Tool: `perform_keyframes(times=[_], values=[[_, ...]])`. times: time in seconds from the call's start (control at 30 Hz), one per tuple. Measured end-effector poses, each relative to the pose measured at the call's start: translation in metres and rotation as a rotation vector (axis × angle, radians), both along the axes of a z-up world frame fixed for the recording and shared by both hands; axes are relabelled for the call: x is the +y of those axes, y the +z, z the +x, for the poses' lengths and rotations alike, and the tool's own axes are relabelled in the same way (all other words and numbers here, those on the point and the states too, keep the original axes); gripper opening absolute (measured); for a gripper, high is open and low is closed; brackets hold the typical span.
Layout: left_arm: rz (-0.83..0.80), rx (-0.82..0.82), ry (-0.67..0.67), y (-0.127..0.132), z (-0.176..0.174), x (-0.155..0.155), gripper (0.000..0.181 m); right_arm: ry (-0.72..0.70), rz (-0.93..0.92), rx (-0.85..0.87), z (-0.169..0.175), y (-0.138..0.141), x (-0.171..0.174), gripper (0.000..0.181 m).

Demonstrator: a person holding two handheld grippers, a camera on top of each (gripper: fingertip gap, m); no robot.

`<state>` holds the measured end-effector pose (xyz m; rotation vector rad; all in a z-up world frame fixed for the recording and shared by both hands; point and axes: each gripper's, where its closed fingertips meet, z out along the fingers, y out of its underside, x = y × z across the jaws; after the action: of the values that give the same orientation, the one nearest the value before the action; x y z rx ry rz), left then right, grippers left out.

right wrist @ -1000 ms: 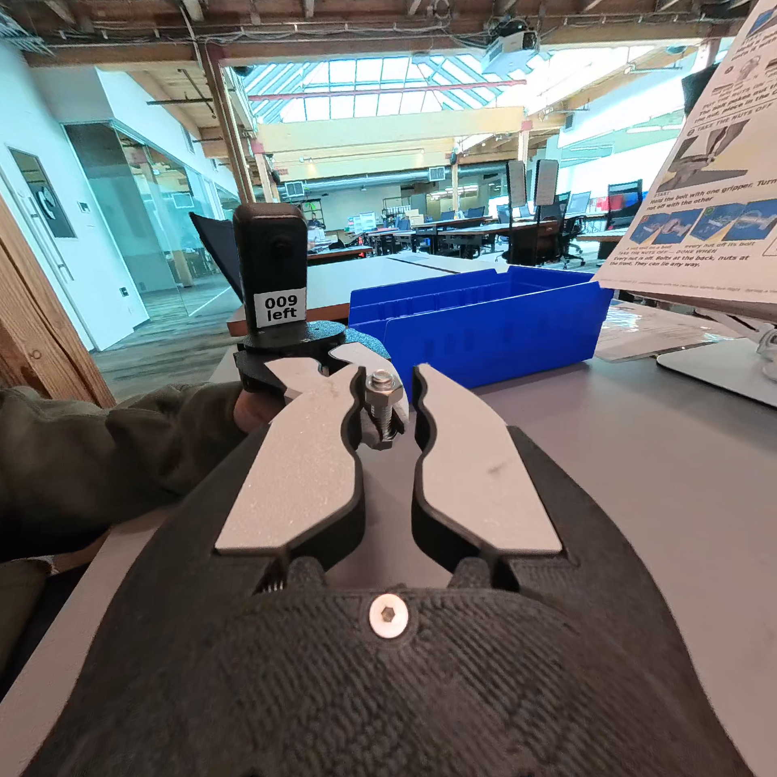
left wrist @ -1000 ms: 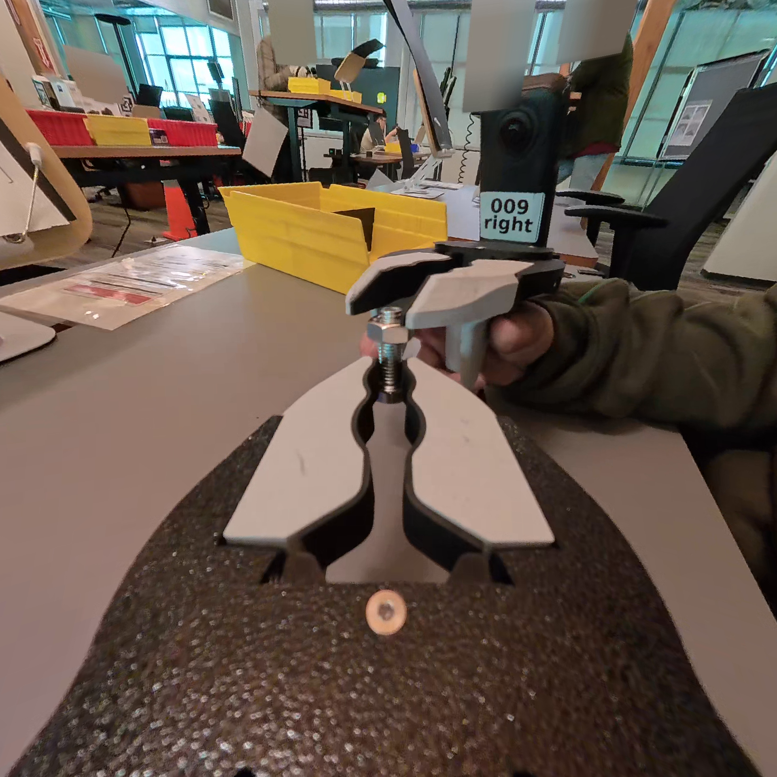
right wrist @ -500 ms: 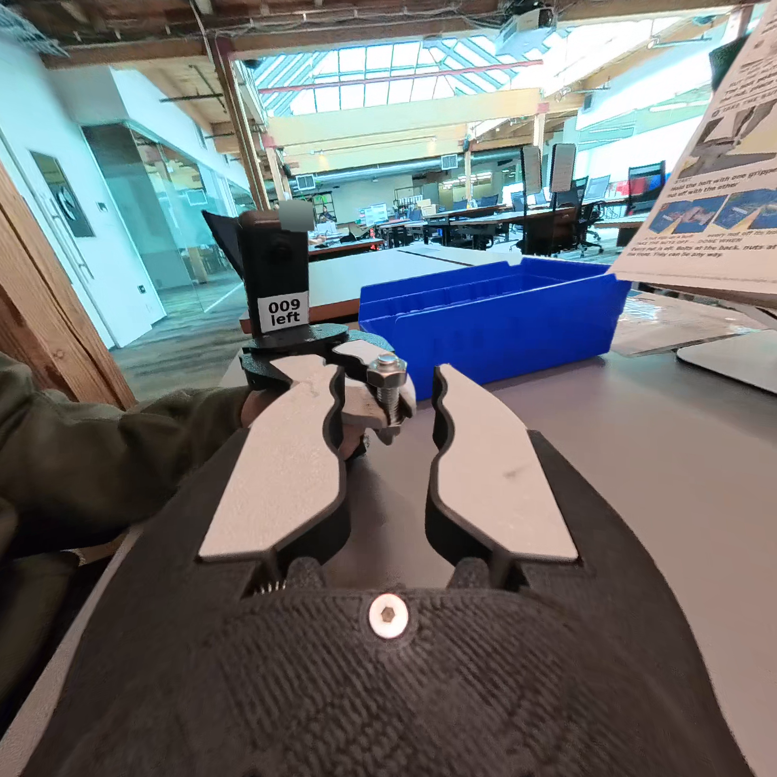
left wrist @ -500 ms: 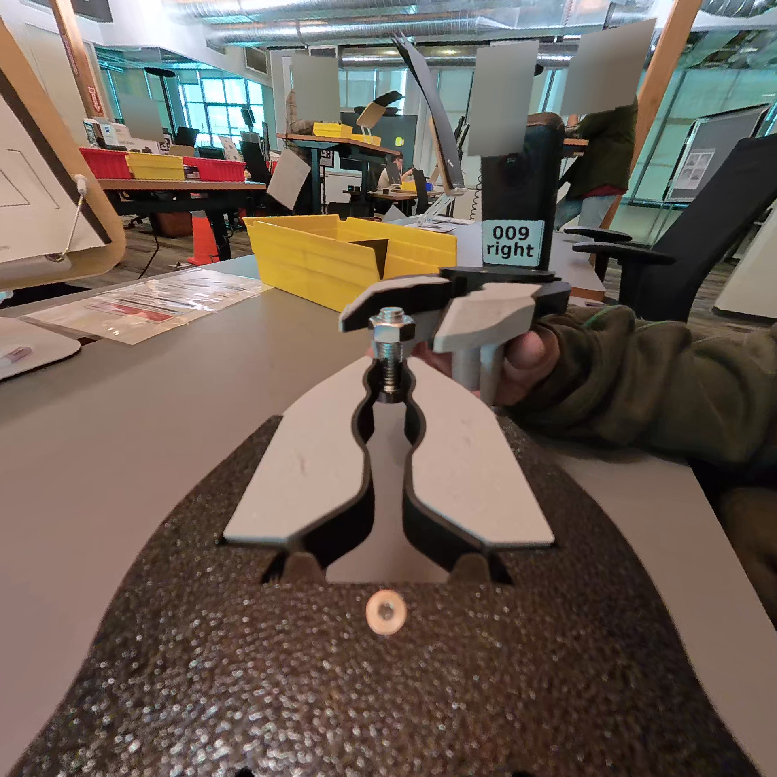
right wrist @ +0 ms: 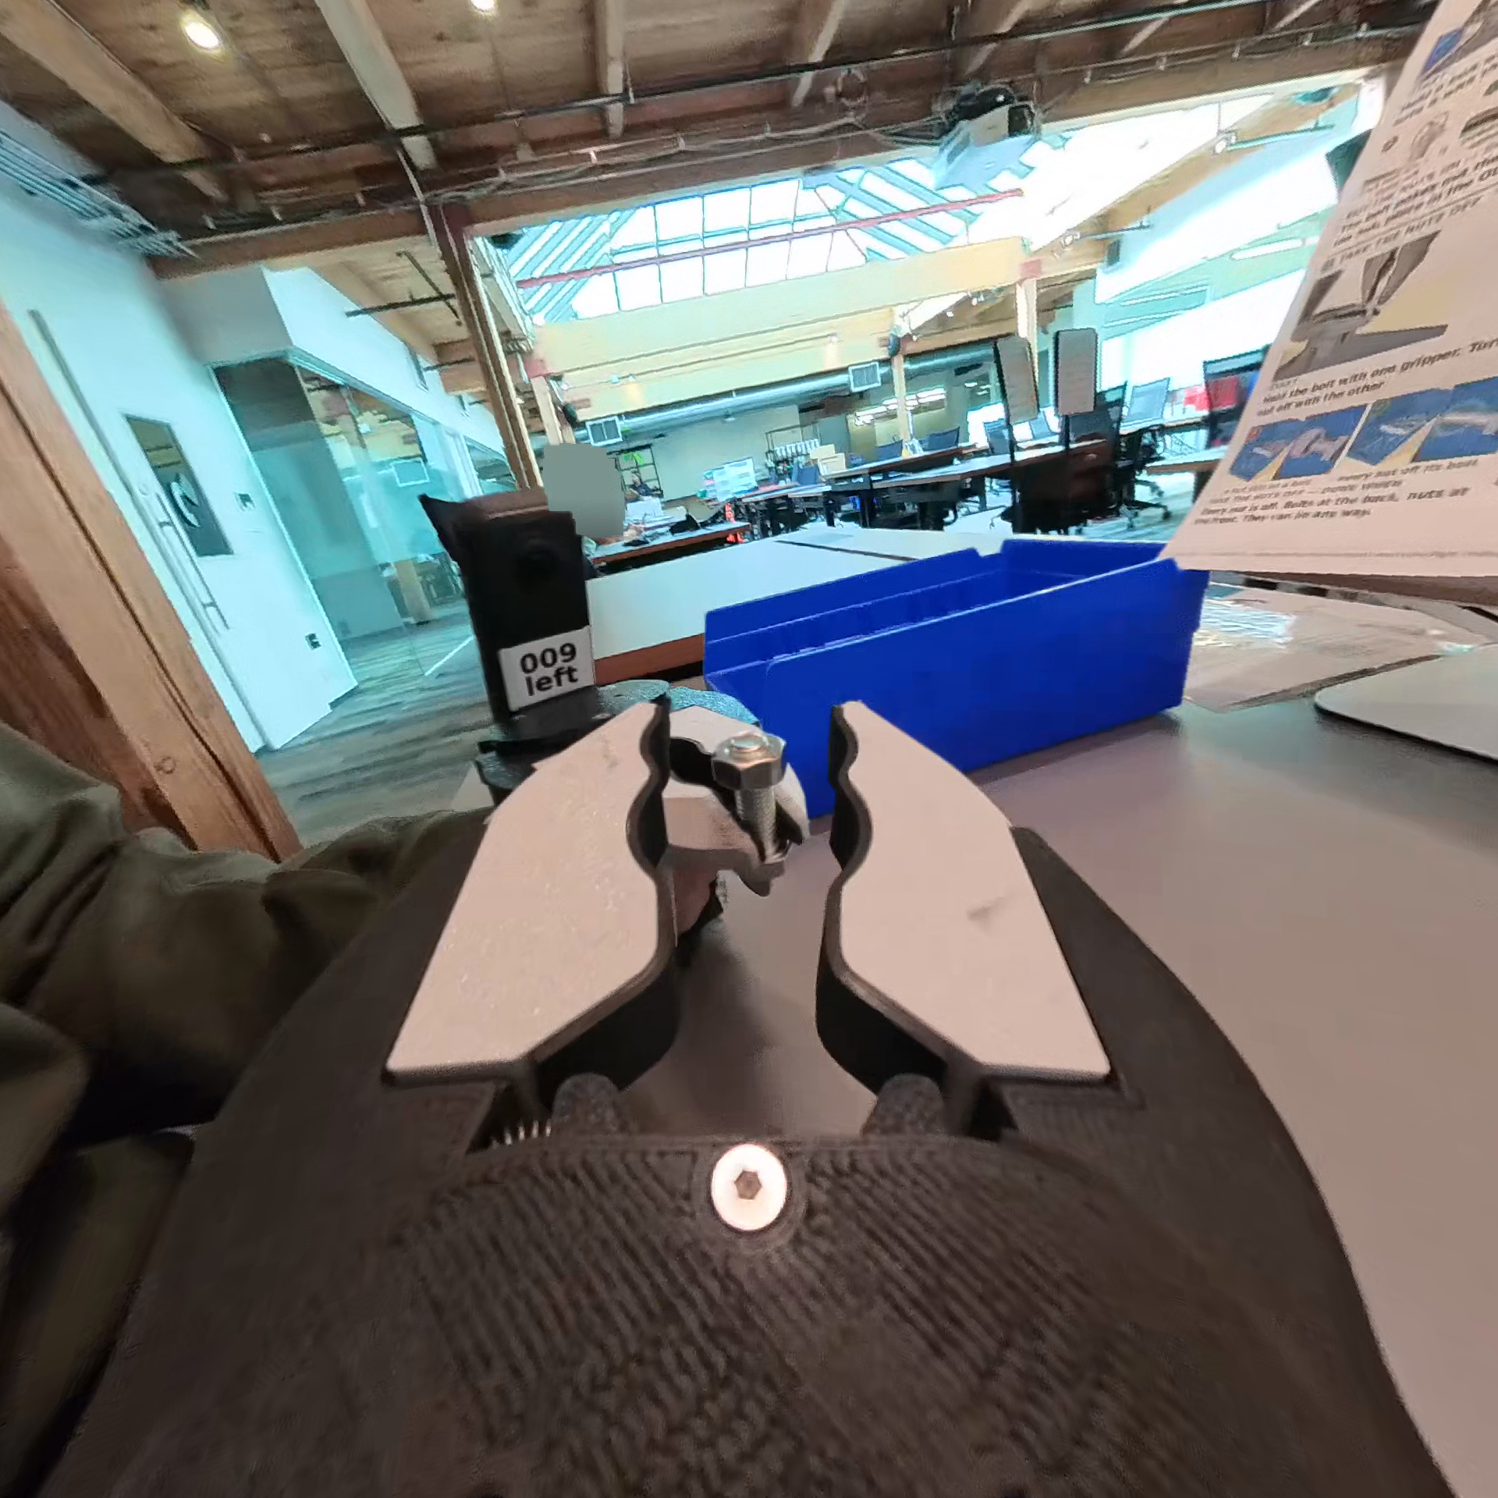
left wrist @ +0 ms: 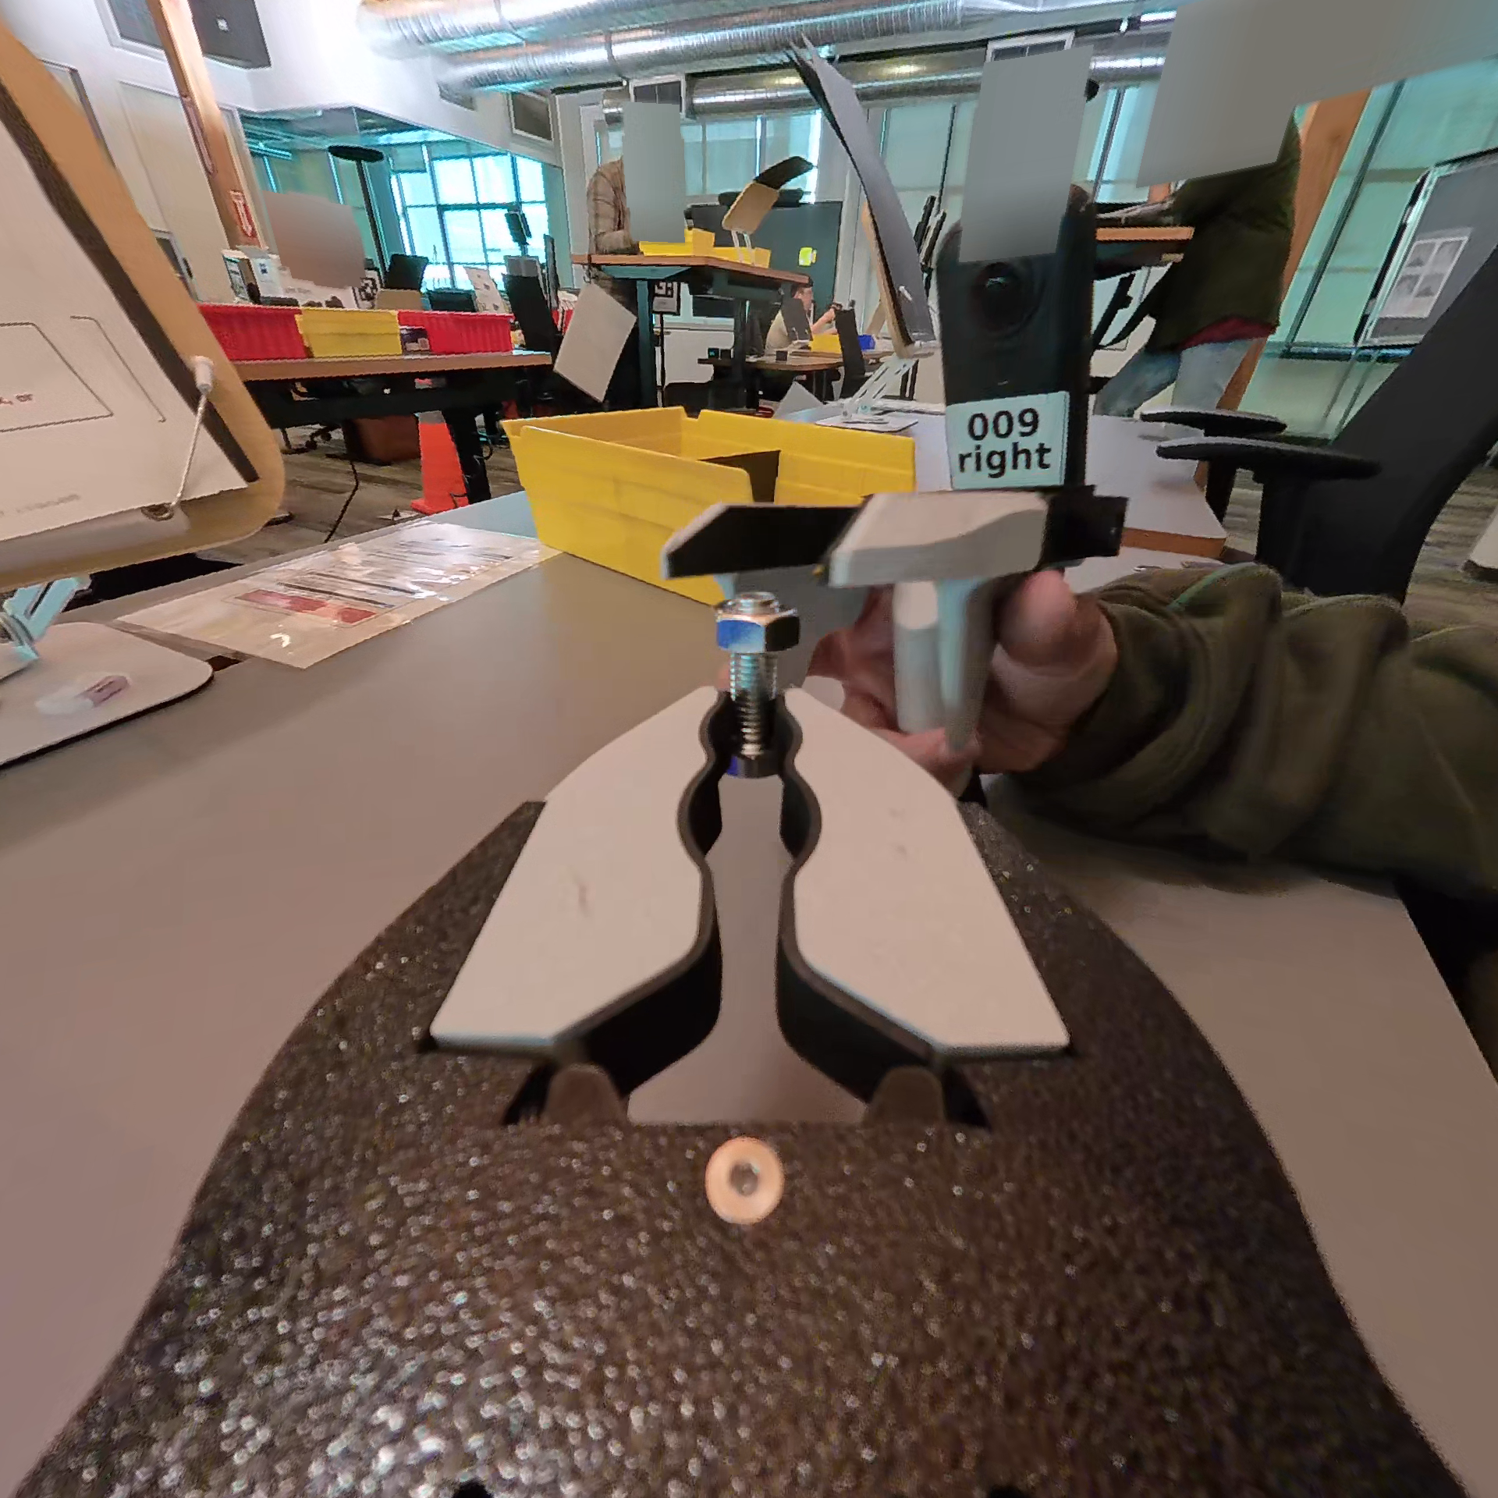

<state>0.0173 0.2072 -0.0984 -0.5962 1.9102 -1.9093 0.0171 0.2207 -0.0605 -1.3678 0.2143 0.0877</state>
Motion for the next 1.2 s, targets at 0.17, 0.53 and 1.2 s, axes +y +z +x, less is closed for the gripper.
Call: perform_keyframes(times=[0.17,0.53,1.2], values=[[0.001,-0.001,0.064,0.0,0.006,0.004,0.009,-0.105,-0.09,0.004,0.021,-0.015,-0.007,0.05],[-0.024,-0.007,0.065,0.003,0.005,-0.001,0.009,-0.041,-0.063,-0.037,0.003,-0.008,0.005,0.034],[-0.015,-0.027,0.096,0.003,0.008,0.0,0.009,-0.068,0.026,-0.054,0.004,0.0,0.0,0.041]])
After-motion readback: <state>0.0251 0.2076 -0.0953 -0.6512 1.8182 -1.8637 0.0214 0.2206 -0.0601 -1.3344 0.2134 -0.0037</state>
